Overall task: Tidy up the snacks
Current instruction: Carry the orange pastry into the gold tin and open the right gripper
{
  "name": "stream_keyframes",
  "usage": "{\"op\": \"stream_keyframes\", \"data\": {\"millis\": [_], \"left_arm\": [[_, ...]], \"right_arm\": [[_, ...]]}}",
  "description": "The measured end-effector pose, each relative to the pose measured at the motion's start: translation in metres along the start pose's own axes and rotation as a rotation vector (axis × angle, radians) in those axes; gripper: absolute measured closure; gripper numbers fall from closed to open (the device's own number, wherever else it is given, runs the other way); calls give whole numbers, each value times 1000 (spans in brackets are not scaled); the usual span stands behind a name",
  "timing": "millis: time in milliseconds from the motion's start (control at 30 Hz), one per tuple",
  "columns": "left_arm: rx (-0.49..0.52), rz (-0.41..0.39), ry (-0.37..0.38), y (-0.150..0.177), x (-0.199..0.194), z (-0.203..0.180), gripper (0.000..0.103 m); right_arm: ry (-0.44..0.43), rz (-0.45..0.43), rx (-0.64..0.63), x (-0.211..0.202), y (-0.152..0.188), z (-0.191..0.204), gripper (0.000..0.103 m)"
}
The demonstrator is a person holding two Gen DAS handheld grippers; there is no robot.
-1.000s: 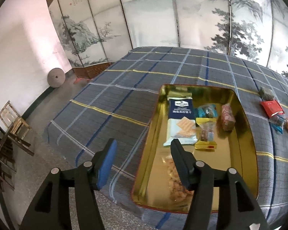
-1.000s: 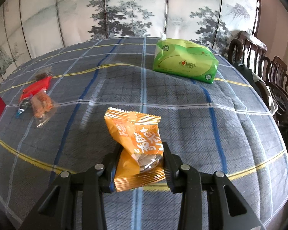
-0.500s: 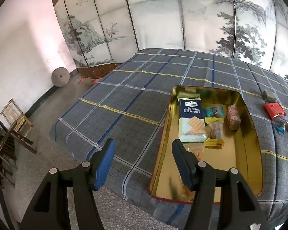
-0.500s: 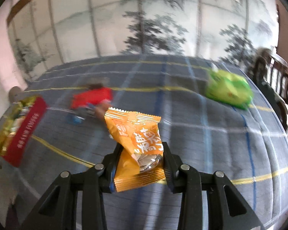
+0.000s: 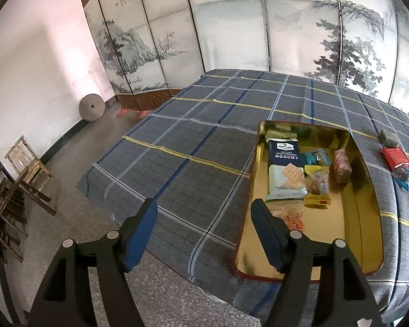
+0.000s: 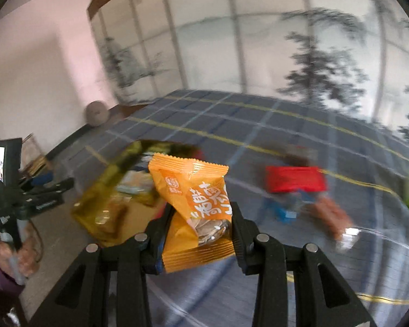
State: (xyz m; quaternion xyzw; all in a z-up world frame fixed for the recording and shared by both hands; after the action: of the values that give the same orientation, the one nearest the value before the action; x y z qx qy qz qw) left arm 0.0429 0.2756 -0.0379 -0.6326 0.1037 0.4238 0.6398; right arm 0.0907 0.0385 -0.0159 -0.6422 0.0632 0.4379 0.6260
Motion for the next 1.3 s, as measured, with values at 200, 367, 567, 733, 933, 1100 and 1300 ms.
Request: {"op": "stream_keyframes", "data": {"millis": [200, 367, 567, 733, 933, 1100, 1300], "left_arm": [[10, -4, 13, 0, 1, 1, 34], [9, 5, 18, 1, 5, 3, 34], [2, 23, 8, 3, 13, 10, 34], [-9, 36, 11, 6, 19, 15, 34], [-17, 45, 13, 7, 22, 19, 34], [-17, 51, 13, 8, 22, 19, 34], [-15, 53, 12, 8, 23, 19, 34]], "right_arm": [[-103, 63, -68, 47, -6, 61, 65], [-135, 134, -86, 87, -1, 84, 65], [-123, 194, -138, 121, 8, 104, 65], [-106, 213, -166, 134, 11, 110, 65], [-90, 225, -172, 143, 9, 110, 65], [-90, 228, -172, 147, 9, 112, 65], [-96, 229, -173, 149, 10, 114, 65]]}}
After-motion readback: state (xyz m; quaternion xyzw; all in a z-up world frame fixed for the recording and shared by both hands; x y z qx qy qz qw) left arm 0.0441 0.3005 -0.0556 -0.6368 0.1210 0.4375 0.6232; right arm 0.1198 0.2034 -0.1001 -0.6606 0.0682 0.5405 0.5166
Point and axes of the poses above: each gripper's, at about its wrist camera, not at the fingertips, and x roughly the way its jaws point, z to its left, y to its underside, the point moved 5 cm from there along x, roughly the way its jaws point
